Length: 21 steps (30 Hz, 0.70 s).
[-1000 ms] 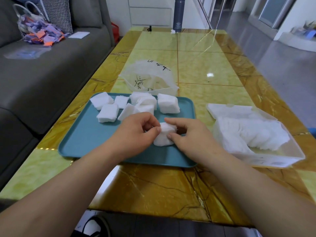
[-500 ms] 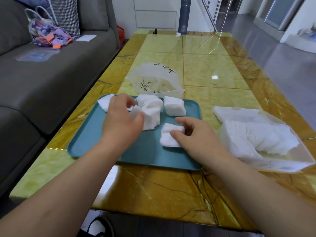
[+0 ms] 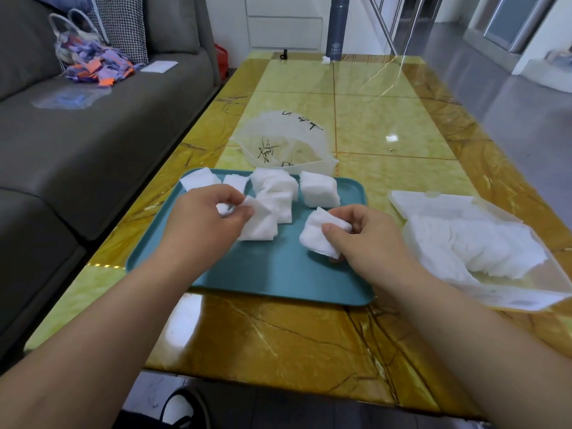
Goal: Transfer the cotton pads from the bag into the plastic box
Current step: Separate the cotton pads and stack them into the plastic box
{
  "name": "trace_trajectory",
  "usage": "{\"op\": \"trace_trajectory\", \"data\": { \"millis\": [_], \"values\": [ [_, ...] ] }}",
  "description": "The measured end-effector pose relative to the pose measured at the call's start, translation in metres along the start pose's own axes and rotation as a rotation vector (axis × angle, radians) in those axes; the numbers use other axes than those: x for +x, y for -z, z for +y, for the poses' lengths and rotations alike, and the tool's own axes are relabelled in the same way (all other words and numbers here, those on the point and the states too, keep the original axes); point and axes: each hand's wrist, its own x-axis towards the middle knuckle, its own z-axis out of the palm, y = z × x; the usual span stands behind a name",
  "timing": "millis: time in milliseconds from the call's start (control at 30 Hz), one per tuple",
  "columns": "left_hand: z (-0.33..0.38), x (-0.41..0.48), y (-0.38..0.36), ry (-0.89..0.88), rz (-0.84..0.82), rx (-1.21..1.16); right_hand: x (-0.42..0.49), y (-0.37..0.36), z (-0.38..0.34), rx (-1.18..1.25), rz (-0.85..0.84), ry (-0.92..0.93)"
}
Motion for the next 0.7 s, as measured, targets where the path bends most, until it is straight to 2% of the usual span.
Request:
{"op": "trace_trajectory", "data": {
  "millis": [100,233,333,500,600,700],
  "values": [
    [0.011,-0.004,0.003,-0.030,-0.025,-0.171,-0.001,0.000,-0.002,0.048,0.004,-0.020],
    [0.028,-0.014,0.002,0.022,-0.357,-0.542,0.000,0.000,-0.005,0.105,-0.023,-0.014],
    [0.031,-0.019,-0.010,0.016,-0.457,-0.510,-0.002,0.003,-0.009,0.165,-0.118,0.011],
    [0.030,-0.020,-0.024,-0.027,-0.403,-0.336,-0.008,0.008,-0.015,0.203,-0.292,0.087],
    [0.029,-0.018,-0.026,-0.044,-0.400,-0.380,-0.007,0.011,-0.013,0.188,-0.278,0.080],
    [0.028,-0.016,-0.024,-0.061,-0.412,-0.452,-0.004,0.011,-0.009,0.117,-0.176,0.047]
  ]
}}
